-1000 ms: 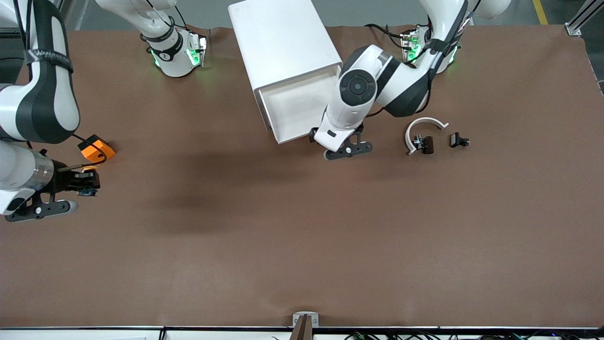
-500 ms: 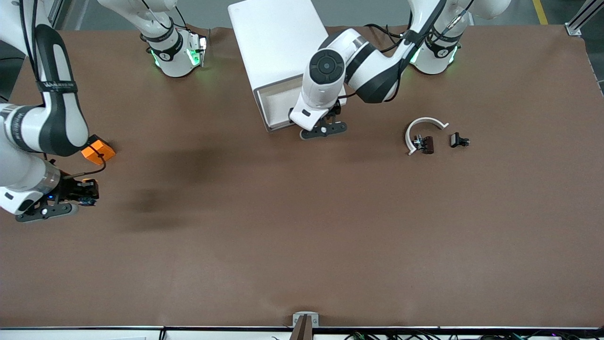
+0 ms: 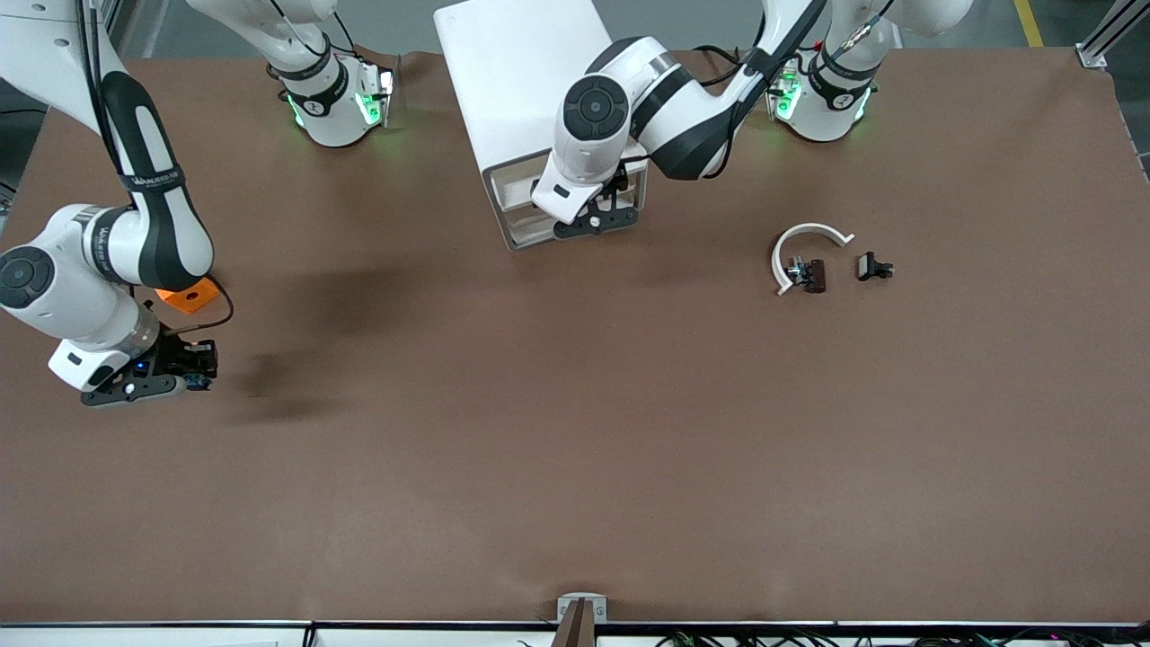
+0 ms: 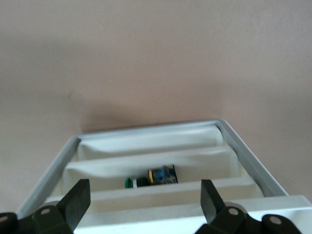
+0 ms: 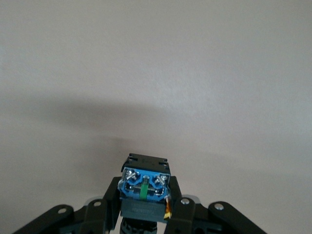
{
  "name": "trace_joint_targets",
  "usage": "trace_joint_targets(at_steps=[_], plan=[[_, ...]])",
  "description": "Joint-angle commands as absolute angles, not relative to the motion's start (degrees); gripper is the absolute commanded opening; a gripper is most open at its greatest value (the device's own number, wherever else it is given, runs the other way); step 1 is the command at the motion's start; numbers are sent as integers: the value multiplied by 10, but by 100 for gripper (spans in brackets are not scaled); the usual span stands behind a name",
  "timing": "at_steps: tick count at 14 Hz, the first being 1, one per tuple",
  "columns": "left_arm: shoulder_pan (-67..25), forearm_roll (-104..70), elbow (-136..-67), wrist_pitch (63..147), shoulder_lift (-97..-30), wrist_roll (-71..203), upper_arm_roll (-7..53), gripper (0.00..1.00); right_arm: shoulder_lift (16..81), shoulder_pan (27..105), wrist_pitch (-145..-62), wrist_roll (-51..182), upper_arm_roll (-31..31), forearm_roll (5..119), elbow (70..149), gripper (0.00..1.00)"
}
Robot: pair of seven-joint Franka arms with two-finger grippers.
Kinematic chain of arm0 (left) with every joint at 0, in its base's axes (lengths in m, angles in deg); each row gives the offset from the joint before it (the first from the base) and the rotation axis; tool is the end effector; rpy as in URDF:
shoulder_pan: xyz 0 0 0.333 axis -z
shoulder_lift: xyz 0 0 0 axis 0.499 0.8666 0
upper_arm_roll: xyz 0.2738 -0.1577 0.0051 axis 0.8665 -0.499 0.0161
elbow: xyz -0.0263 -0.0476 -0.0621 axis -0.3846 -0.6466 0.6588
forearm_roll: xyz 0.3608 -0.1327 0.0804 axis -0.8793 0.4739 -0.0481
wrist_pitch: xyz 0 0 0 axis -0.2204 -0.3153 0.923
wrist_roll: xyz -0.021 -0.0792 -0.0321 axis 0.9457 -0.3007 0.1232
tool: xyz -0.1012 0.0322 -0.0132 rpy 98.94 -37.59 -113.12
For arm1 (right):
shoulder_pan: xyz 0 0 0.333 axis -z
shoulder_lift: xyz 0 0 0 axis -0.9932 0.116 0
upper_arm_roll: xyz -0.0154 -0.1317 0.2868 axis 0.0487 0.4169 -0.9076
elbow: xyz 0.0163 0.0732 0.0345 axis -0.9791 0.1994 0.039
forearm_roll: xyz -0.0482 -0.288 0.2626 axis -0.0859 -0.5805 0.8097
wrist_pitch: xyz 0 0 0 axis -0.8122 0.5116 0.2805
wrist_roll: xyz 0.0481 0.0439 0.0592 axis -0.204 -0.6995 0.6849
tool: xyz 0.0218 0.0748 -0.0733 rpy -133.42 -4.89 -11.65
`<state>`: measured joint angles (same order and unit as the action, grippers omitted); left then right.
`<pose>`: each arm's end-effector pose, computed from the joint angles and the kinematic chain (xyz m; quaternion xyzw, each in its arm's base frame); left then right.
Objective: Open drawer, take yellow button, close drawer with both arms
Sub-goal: 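Push the drawer shut with the left gripper while the right gripper holds the button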
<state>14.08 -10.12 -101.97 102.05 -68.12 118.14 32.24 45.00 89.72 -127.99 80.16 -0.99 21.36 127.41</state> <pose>0.3769 -0.5155 0.3636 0.9797 0.1156 -0.1597 0.0372 0.5950 -0.1115 0.2790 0.9938 0.1012 0.0216 0.0396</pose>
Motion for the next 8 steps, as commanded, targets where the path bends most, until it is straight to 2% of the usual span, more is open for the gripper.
trace_joint_targets(at_steps=[1, 8], plan=[[139, -47, -1032, 1005, -693, 1185, 312, 100, 462, 919, -1287, 793, -22, 208, 1282, 20], [118, -40, -1011, 994, -675, 1187, 319, 100, 517, 934, -1314, 780, -22, 211, 1279, 20]])
